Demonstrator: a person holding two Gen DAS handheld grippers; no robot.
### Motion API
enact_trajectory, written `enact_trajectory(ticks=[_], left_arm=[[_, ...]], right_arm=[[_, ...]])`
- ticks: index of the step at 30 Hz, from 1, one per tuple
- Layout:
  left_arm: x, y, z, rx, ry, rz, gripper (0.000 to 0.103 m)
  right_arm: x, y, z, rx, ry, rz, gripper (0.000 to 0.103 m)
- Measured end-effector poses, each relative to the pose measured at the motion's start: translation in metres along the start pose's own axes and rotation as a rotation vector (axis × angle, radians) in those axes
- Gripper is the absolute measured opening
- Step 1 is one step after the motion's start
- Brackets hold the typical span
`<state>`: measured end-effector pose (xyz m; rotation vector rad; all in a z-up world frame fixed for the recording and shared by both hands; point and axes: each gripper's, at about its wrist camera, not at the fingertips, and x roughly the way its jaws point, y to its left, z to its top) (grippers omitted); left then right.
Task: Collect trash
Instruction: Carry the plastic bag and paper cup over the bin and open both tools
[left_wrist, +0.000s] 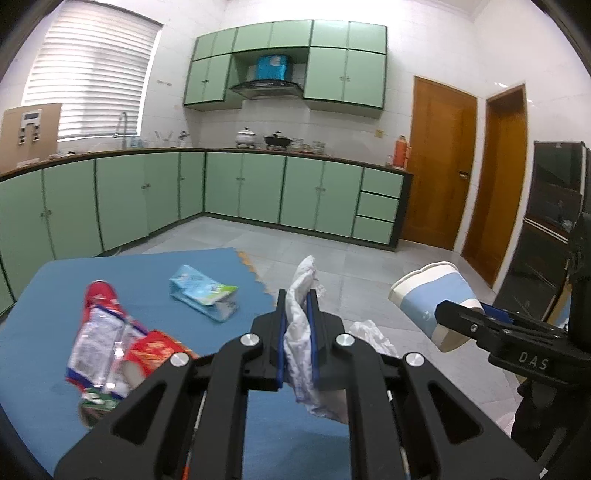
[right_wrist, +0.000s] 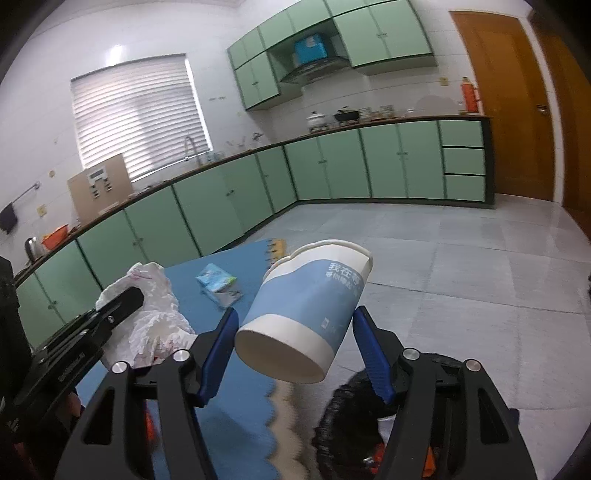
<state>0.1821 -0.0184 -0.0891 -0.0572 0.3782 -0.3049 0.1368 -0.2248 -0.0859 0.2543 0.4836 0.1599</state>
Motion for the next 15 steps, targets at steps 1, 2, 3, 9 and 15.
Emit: enact_trajectory(ticks=[1,2,3,9,15], left_arm=[[0.005,-0.007,0.0,0.005,0.004,-0.011,0.009],[0.008,-0.012,-0.001,0.01,0.007,-0.021,0.009],[0.012,-0.019,-0.001,0.016,0.011,-0.033,0.009],[0.039,-0.058,-0.008,0.047,0.049,-0.102,0.009],[0.076,-0.09,-0.017,0.059,0.135,-0.166,0.014]], right_arm=[[-0.004,-0.008,0.0,0.006,-0.005,-0.014,0.063],[-0.006,-0.013,0.001,0.01,-0.009,-0.024,0.063],[-0.009,-0.019,0.001,0.016,-0.013,-0.036,0.063],[-0.02,-0.057,-0.002,0.052,-0.021,-0.106,0.063],[-0.01,-0.089,-0.021,0.073,0.031,-0.169,0.063]])
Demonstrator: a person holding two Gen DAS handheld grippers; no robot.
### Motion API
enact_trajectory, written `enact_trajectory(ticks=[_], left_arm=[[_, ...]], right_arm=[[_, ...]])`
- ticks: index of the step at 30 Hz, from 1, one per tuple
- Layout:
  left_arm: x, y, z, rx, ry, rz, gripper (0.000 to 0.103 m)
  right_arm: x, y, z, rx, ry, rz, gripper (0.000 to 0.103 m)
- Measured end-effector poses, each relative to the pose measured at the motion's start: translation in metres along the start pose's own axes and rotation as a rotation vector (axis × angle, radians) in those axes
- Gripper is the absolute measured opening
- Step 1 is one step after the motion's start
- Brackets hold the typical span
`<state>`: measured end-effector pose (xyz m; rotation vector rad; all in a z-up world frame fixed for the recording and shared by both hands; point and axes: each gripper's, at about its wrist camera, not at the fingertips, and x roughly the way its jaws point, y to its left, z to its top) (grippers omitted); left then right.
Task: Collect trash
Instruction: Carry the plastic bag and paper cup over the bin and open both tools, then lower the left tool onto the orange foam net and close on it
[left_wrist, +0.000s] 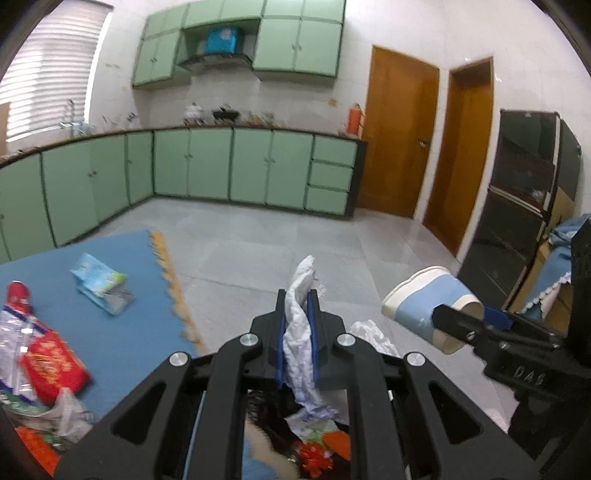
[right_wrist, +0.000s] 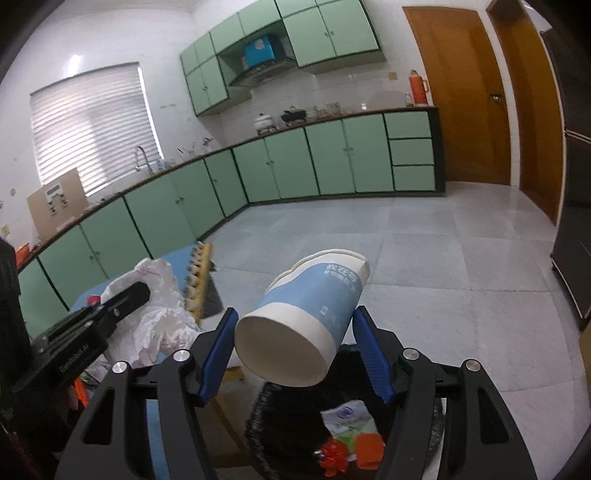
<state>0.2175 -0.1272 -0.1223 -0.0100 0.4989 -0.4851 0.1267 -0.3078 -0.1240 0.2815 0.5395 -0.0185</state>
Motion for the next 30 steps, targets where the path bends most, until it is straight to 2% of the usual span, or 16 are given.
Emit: enact_trajectory(ticks=[1,2,4,9,15,17,23,30], left_arm=[[0.007,-0.003,-0.001,-0.002,0.016,-0.009,0.017],[0.013,-0.003,-0.001,-0.002,0.03,-0.012,0.032],[0.021,-0.007,-0.003,-0.002,0.045,-0.019,0.051],[0.026,-0.012,-0.004,0.01,0.051,-0.029,0.053],[0.01,-0.008,0.001,0.009,0.026,-0.015,0.058],[0.0,-0.003,0.004,0.008,0.012,0.002,0.062],[-0.047,0.032,0.007,-0.017,-0.046,0.098,0.075],[-0.1,0.085,-0.004,-0.059,-0.069,0.246,0.078]], right_arm=[[0.005,-0.006,-0.002,0.006,0.016,-0.009,0.065],[0.009,-0.011,-0.004,0.011,0.029,-0.016,0.066],[0.013,-0.022,-0.009,0.028,0.044,-0.046,0.071],[0.011,-0.042,-0.014,0.06,0.04,-0.096,0.075],[0.002,-0.04,-0.009,0.036,0.01,-0.125,0.087],[-0.002,-0.036,-0.007,0.028,-0.003,-0.127,0.094],[-0.009,-0.006,0.004,0.024,-0.034,-0.087,0.097],[0.0,0.053,0.001,-0.057,-0.027,0.02,0.097]])
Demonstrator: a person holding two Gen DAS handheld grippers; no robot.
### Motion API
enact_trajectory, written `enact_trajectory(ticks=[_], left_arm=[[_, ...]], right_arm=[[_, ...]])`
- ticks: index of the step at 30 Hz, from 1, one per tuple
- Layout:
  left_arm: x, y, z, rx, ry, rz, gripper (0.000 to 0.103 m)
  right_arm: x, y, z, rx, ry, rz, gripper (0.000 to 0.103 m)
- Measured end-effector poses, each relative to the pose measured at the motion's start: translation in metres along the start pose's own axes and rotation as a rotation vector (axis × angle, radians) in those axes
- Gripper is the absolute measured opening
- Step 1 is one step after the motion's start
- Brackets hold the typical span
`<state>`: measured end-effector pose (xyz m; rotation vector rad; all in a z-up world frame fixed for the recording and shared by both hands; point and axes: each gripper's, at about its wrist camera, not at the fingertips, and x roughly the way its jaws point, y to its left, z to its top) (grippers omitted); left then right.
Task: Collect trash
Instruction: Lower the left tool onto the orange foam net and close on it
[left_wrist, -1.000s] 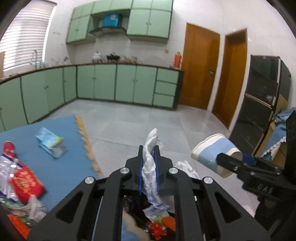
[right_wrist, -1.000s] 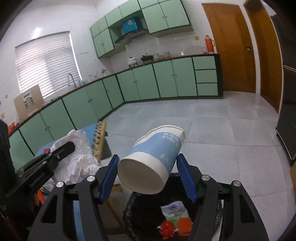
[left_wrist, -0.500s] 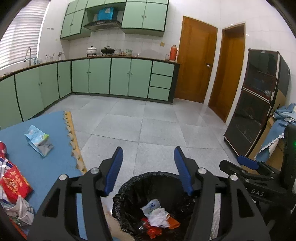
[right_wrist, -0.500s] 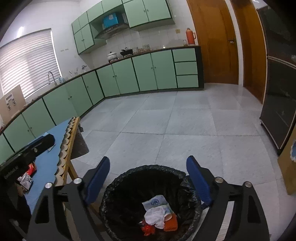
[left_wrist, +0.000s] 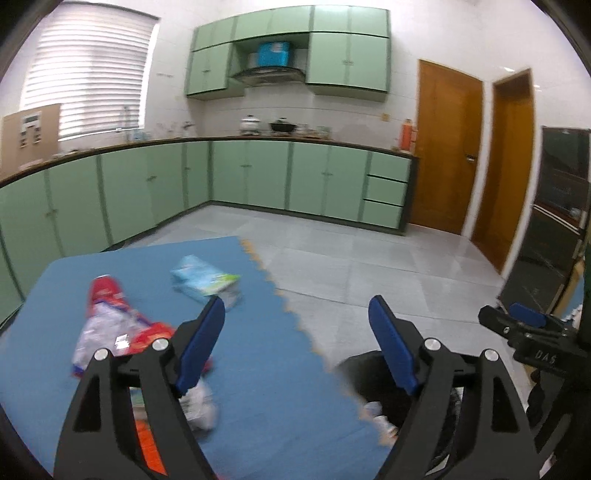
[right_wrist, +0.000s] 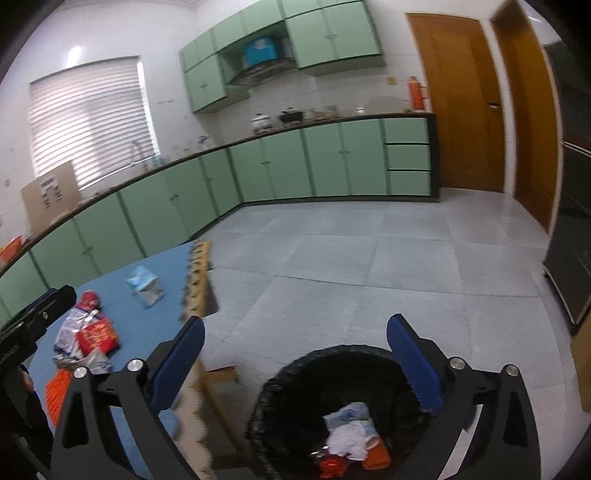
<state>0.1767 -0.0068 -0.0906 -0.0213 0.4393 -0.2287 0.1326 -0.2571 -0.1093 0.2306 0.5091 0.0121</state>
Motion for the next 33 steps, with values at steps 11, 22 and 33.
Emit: enact_trajectory(ticks=[11,22,33], left_arm=[[-0.045,0.078,-0.034,-0.083,0.037,0.201,0.078],[-0.063,0.103,-0.072,-0.122,0.09,0.245,0.078],[-0.046,0.107,-0.099,-0.162,0.154,0.227,0.078]], right_arm=[[0.012,0.085,-0.022,-0.1,-0.015,0.154,0.097],[0.013,0.13,-0.046,-0.159,0.003,0.213,0.097],[0.017,0.136,-0.057,-0.167,0.004,0.203,0.097]])
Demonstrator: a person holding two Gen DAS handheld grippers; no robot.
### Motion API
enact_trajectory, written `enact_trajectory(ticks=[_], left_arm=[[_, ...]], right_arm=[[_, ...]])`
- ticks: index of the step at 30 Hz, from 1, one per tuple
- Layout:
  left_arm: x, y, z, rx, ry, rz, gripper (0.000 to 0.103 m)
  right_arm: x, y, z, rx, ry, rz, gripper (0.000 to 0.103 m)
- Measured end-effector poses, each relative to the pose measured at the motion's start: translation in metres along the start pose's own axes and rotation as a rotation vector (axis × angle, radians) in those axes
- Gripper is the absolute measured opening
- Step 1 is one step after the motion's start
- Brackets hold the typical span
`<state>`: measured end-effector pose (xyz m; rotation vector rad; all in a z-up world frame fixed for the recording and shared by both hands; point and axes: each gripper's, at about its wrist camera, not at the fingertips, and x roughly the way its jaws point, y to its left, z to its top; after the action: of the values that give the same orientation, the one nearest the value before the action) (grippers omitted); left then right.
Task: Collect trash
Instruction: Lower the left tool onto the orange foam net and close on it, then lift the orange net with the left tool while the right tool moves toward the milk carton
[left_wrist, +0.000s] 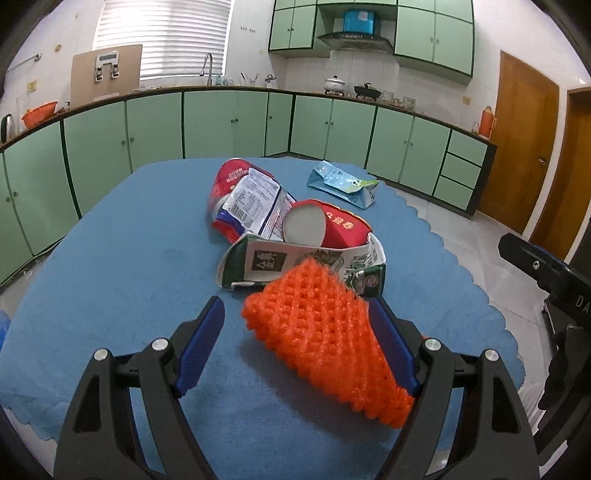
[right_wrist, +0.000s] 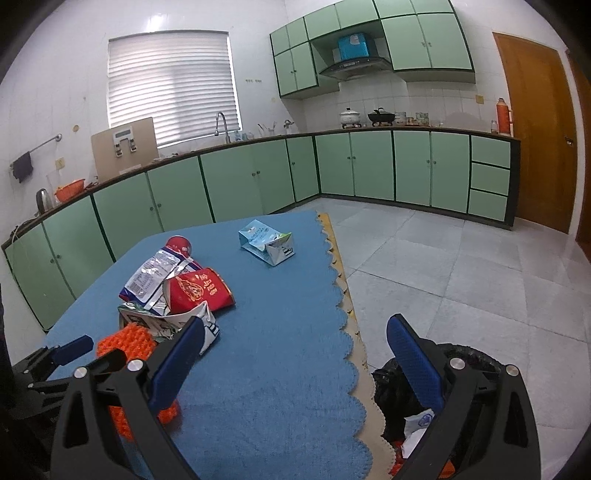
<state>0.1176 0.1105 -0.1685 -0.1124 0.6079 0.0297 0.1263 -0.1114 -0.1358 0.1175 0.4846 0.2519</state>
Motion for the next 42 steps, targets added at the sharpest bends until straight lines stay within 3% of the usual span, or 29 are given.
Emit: enact_trajectory(ticks=[13,22,33,38,42], left_arm=[[0.018,0.0,-0.006,-0.047,0.072,-0.046,0.075],[0.011,-0.011,-0.003,-0.04,0.047,-0.079,0.023],[-0.026,-0.003,0.012,-0.036,-0.083,-0.045,0.02],[-0.04,0.02,0.023,-0.052,-0.135,0.031,0.02],[-0.036,0.044,0.029,-0.076,-0.121,0.105,0.02]], right_arm=[[0.013,-0.001,-0.006,-0.008,0.029,-0.001,0.097],[0.017,0.006,-0.008,-0.025,0.044,0.011,0.097],[0.032,0.036,-0.001,-0.08,0.054,0.094,0.096],[0.048,0.05,0.004,-0.103,0.063,0.111,0.094],[0.061,0.053,0.01,-0.085,0.08,0.109,0.093]])
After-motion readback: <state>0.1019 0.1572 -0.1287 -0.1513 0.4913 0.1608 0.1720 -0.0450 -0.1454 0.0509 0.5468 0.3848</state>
